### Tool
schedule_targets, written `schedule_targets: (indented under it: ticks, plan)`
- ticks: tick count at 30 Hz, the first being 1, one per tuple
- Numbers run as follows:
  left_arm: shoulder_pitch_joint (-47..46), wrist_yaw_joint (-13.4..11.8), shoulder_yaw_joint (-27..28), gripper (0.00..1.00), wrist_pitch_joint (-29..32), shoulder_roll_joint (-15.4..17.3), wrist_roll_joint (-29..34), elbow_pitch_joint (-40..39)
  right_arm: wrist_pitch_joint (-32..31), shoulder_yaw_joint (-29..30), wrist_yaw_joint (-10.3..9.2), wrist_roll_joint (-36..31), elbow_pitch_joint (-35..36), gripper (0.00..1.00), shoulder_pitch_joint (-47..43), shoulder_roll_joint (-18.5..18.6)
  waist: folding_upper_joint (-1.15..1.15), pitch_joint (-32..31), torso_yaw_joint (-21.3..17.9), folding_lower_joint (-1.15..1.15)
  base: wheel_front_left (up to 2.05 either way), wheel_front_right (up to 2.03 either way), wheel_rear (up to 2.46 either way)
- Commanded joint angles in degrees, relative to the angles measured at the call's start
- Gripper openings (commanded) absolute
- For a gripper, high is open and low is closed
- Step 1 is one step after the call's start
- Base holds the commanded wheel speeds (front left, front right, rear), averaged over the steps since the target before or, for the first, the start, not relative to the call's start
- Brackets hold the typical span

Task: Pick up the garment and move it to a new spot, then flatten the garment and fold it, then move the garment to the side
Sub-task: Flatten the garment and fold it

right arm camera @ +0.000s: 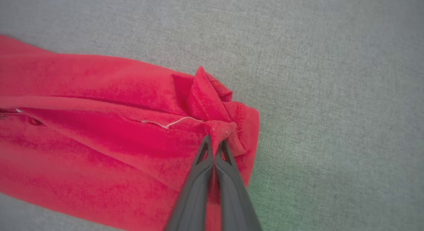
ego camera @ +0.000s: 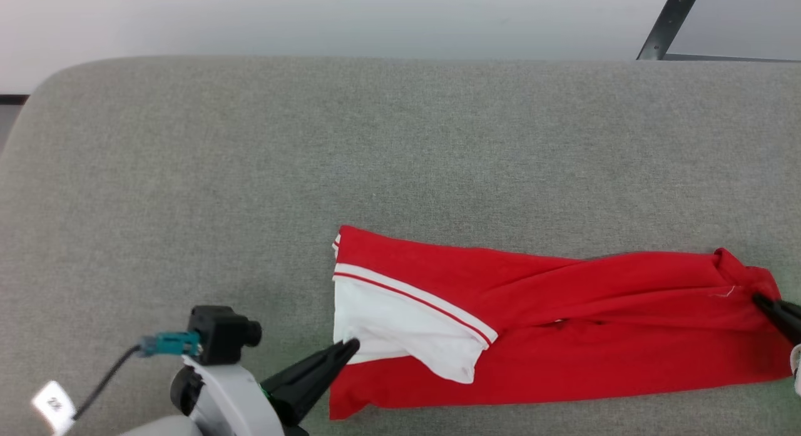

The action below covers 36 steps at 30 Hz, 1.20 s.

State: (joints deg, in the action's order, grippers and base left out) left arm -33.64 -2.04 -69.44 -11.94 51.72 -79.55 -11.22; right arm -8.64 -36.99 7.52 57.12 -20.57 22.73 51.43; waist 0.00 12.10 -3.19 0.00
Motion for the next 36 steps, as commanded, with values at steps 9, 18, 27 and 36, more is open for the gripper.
schedule_targets:
  ticks: [9,18,27,36]
  plan:
    - [2.5,0.7,-1.8,0.00,1.5,-5.1,1.1,7.6,-2.4,4.7,-0.06,-5.1,-0.9,0.01,-4.0,-4.8,0.00,0.6,-0.5,0.00,0.00,0.00,0.00]
    - [3.8,1.9,-0.7,1.00,-0.3,-6.5,0.8,10.5,-3.1,10.2,-0.06,-6.3,1.3,1.00,-6.5,-6.6,0.00,-1.2,-0.4,0.00,0.00,0.00,0.00]
    - [7.2,-0.2,6.3,1.00,-3.0,-2.2,0.2,5.7,-6.5,17.3,-0.06,-5.0,5.8,1.00,-11.5,-4.5,0.00,-3.7,1.1,0.00,0.00,0.00,0.00]
    - [15.9,-8.0,23.6,1.00,-3.3,-9.6,12.1,4.1,-18.9,21.5,-0.06,1.6,7.2,1.00,-14.5,-3.2,0.00,-4.4,4.5,0.00,0.00,0.00,0.00]
